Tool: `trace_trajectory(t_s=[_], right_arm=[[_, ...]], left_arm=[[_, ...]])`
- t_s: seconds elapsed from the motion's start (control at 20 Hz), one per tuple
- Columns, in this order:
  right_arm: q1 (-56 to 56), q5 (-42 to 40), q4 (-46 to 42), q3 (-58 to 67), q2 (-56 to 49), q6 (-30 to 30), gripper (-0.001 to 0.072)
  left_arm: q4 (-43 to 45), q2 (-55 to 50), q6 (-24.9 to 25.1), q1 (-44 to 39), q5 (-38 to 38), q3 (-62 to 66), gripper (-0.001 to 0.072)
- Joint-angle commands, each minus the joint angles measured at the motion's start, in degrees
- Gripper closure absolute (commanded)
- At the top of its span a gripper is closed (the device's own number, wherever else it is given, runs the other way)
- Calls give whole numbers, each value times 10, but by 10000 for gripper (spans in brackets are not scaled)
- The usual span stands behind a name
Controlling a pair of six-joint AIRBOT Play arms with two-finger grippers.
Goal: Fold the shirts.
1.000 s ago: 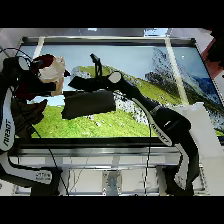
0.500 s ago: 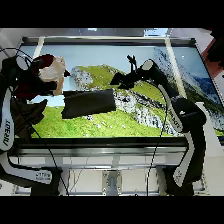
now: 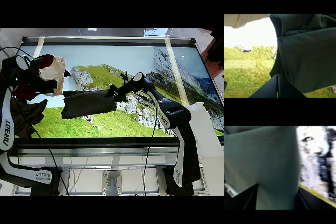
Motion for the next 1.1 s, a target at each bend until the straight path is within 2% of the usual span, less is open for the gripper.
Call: trace_trajectory(t_s=[0.0, 0.05, 0.1, 0.15, 0.25, 0.3, 0.4, 0.5, 0.6, 0.75, 1.05], right_arm=[[29, -5, 132, 0, -26, -25, 248], [37, -3, 155, 0, -26, -33, 376], [40, -1, 173, 1, -26, -37, 628], [40, -1, 200, 1, -26, -53, 681], [29, 9, 282, 1, -22, -123, 684], [19, 9, 300, 1, -14, -130, 684], [-11, 10, 270, 1, 20, -142, 685], [-56, 15, 153, 1, 75, -117, 684], [-109, 33, 3, 1, 132, -61, 684], [-212, 116, -202, 1, 219, -17, 684], [-452, 243, -372, 1, 358, -23, 684]], left_arm=[[0, 0, 12, 0, 1, 0, 695], [0, 0, 16, 0, 1, 0, 694], [0, 0, 17, 0, -1, 0, 694], [0, 0, 17, 0, -3, 0, 694], [0, 0, 19, 0, -5, 0, 694], [0, 0, 19, 0, -5, 0, 695], [-3, 0, 18, 0, -12, 0, 695], [-6, 0, 18, 0, -25, 0, 694], [-26, 0, 18, 0, -33, 0, 694], [-73, 0, 18, 0, -21, 0, 695], [-101, 0, 3, -11, 0, 0, 694]])
